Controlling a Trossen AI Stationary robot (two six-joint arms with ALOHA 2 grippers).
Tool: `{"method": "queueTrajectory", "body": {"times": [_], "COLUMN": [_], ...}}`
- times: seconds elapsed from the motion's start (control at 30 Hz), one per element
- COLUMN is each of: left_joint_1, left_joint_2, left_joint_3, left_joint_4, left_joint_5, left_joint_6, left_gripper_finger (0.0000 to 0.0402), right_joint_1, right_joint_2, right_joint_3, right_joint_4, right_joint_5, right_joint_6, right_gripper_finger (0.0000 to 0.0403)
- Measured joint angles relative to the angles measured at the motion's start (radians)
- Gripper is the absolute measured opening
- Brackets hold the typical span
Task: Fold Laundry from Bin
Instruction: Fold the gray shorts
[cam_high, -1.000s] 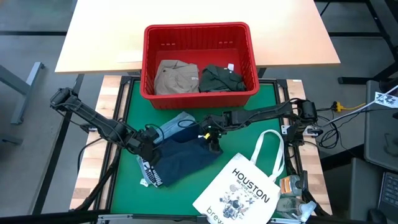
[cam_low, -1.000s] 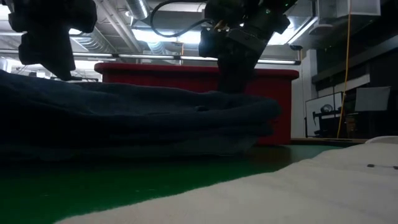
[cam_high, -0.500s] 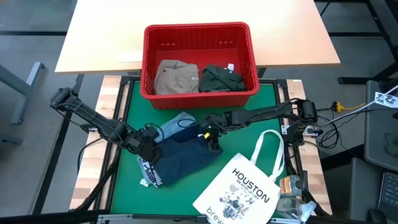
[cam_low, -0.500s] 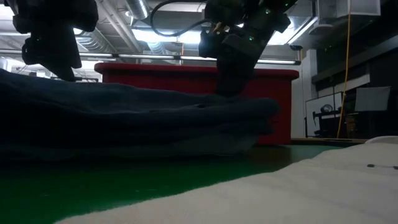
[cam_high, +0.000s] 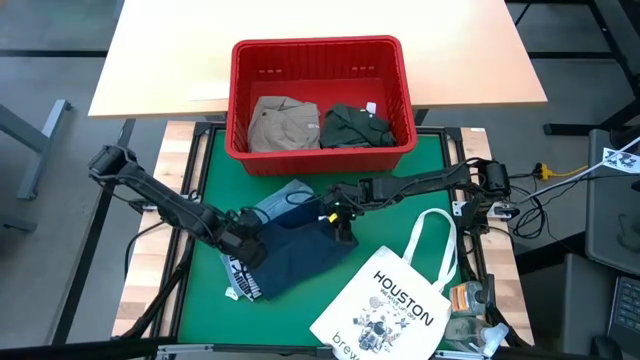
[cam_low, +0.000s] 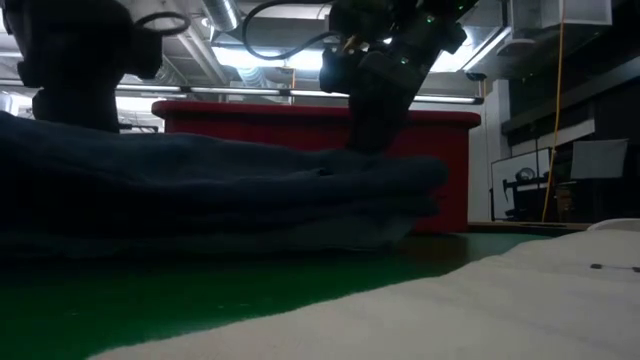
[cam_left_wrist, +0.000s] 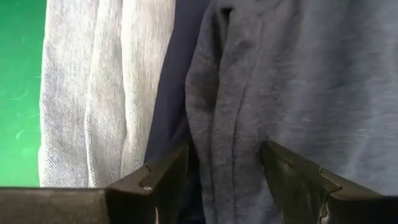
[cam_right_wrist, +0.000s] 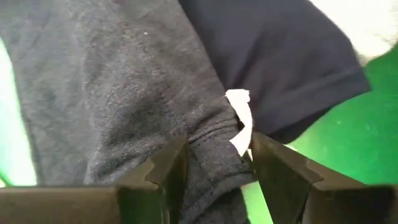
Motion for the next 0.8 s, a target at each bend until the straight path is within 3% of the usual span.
{"method": "queueTrajectory", "body": {"times": [0.47,0.8], "left_joint_1": [0.000,-0.001], "left_joint_2": [0.038,0.038], "left_joint_3": [0.000,0.000], "left_joint_4": [0.024,0.024], "left_joint_5": [0.018,0.036], "left_joint_6": [0.007,0.010], "left_gripper_finger": [0.0177,0.0152], "right_joint_1": [-0.001,-0.002], "right_joint_2": [-0.001,0.006], "right_joint_3": [0.047,0.125], "right_joint_4": [-0.033,-0.034], "right_joint_5": [-0.022,0.039], "right_joint_6": [-0.022,-0.103], "right_gripper_finger": [0.0177,0.0177]}}
